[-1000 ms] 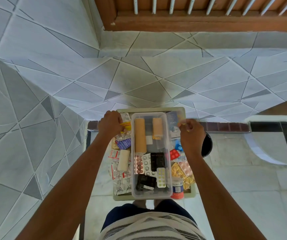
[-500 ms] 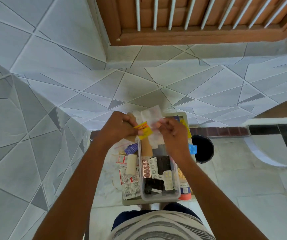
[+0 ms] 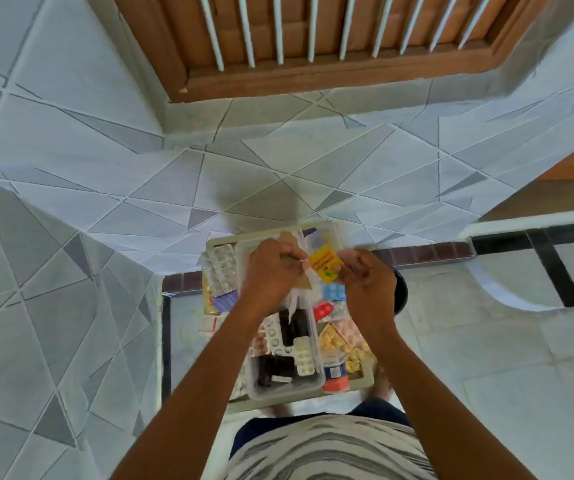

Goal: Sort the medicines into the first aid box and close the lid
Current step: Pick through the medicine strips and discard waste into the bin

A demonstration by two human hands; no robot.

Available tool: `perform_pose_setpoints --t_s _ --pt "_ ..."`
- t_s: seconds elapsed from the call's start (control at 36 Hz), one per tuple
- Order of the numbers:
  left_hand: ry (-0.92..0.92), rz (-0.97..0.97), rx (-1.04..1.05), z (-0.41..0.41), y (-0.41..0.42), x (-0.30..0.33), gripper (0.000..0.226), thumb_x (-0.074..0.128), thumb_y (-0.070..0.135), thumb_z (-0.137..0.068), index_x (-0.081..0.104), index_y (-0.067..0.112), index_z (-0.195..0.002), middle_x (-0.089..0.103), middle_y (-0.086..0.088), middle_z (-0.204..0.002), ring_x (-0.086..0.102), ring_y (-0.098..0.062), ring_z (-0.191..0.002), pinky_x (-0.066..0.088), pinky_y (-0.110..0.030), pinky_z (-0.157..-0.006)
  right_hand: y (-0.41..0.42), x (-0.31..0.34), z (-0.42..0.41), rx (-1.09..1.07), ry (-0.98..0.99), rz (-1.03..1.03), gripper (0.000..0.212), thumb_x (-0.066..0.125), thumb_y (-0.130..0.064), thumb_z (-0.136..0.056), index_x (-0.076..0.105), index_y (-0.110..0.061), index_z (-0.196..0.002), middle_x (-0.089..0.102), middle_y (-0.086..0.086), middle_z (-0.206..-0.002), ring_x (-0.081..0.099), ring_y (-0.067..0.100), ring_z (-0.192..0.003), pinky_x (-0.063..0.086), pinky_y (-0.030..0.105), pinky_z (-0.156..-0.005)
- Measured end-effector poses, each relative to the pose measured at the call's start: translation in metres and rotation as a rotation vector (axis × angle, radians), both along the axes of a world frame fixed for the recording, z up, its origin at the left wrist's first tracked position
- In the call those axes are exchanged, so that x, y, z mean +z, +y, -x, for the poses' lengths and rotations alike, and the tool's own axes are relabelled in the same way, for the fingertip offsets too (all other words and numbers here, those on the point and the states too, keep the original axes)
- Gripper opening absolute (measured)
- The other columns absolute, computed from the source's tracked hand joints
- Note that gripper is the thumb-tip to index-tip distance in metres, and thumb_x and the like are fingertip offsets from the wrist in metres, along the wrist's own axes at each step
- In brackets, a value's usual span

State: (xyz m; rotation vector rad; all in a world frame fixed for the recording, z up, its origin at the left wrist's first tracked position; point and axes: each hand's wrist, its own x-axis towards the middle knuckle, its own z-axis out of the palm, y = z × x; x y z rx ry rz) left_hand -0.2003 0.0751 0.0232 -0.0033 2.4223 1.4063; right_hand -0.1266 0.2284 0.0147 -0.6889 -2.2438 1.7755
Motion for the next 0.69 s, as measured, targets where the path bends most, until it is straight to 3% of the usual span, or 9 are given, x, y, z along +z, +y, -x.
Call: perform_pose_setpoints --t_s 0.11,0.22,0.28,0.36,0.47,0.56,0.64,0.69 --pt "0.073 -0.039 0.012 -0.007 0.052 -0.016 0.029 0.066 0.002 -0.089 0.072 0.031 -0.086 0.068 -0.002 -0.106 0.065 -0.011 -0.097 0.049 -0.014 -0.084 0.055 0.000 -0.006 -0.072 0.025 0.003 0.011 0.067 -0.002 -0.091 0.071 -0.010 -0.087 0.072 -0.007 -0.075 0.066 -0.002 -0.066 0.048 0.012 -0.062" --pt "0.121 -0.056 0.026 -0.015 0.105 -0.037 0.035 0.062 -0.003 -0.088 0.074 0.029 -0.093 0.072 0.001 -0.106 0.068 -0.016 -0.101 0.056 -0.034 -0.089 0.115 -0.020 -0.008 -0.106 -0.021 -0.050 0.010 0.068 -0.003 -0.089 0.068 -0.010 -0.082 0.065 0.000 -0.067 0.054 -0.001 -0.055 0.040 0.010 -0.053" --pt "0.111 -0.058 0.038 -0.020 0.134 -0.046 0.041 0.060 -0.005 -0.085 0.073 0.033 -0.094 0.071 0.004 -0.107 0.067 -0.013 -0.102 0.057 -0.033 -0.086 0.146 -0.033 -0.007 -0.099 -0.050 -0.095 0.011 0.069 -0.009 -0.090 0.066 -0.014 -0.080 0.064 0.003 -0.066 0.051 0.003 -0.055 0.041 0.017 -0.051" --pt "0.132 -0.024 0.124 -0.024 0.189 -0.062 0.041 0.065 -0.009 -0.077 0.070 0.024 -0.102 0.066 0.012 -0.105 0.061 -0.002 -0.090 0.055 -0.029 -0.075 0.199 -0.050 -0.002 -0.067 -0.093 -0.112 0.012 0.071 -0.014 -0.088 0.063 -0.012 -0.079 0.062 0.007 -0.068 0.052 0.018 -0.061 0.042 0.032 -0.056" --pt "0.060 -0.021 0.334 -0.024 0.249 -0.088 0.059 0.077 0.004 -0.070 0.052 0.033 -0.115 0.059 0.019 -0.093 0.058 0.008 -0.078 0.053 -0.022 -0.062 0.251 -0.063 0.013 -0.031 -0.128 -0.060 0.016 0.066 0.002 -0.087 0.058 -0.003 -0.075 0.049 0.002 -0.060 0.044 0.003 -0.050 0.032 0.009 -0.045" --pt "-0.011 -0.005 0.378 -0.020 0.289 -0.122 0.067 0.078 0.013 -0.073 0.045 0.036 -0.127 0.064 0.017 -0.095 0.065 -0.003 -0.083 0.056 -0.026 -0.067 0.286 -0.079 0.023 0.017 -0.188 0.001 0.022 0.058 0.009 -0.089 0.053 -0.005 -0.073 0.047 0.006 -0.064 0.046 -0.002 -0.042 0.031 0.005 -0.038" --pt "-0.077 -0.011 0.339 -0.012 0.312 -0.161 0.043 0.074 0.011 -0.077 0.063 0.029 -0.114 0.070 0.008 -0.096 0.067 -0.013 -0.087 0.059 -0.032 -0.075 0.311 -0.109 0.033 0.054 -0.231 0.046 0.019 0.057 0.008 -0.091 0.054 -0.002 -0.075 0.048 0.007 -0.068 0.048 -0.004 -0.043 0.033 0.003 -0.037" --pt "-0.127 -0.050 0.309 -0.009 0.322 -0.191 0.026 0.068 0.001 -0.080 0.071 0.015 -0.102 0.073 -0.002 -0.097 0.068 -0.017 -0.086 0.059 -0.032 -0.073 0.325 -0.142 0.038 0.083 -0.248 0.018 0.029 0.056 0.006 -0.093 0.052 -0.011 -0.070 0.048 0.004 -0.069 0.050 -0.006 -0.047 0.034 0.004 -0.039"
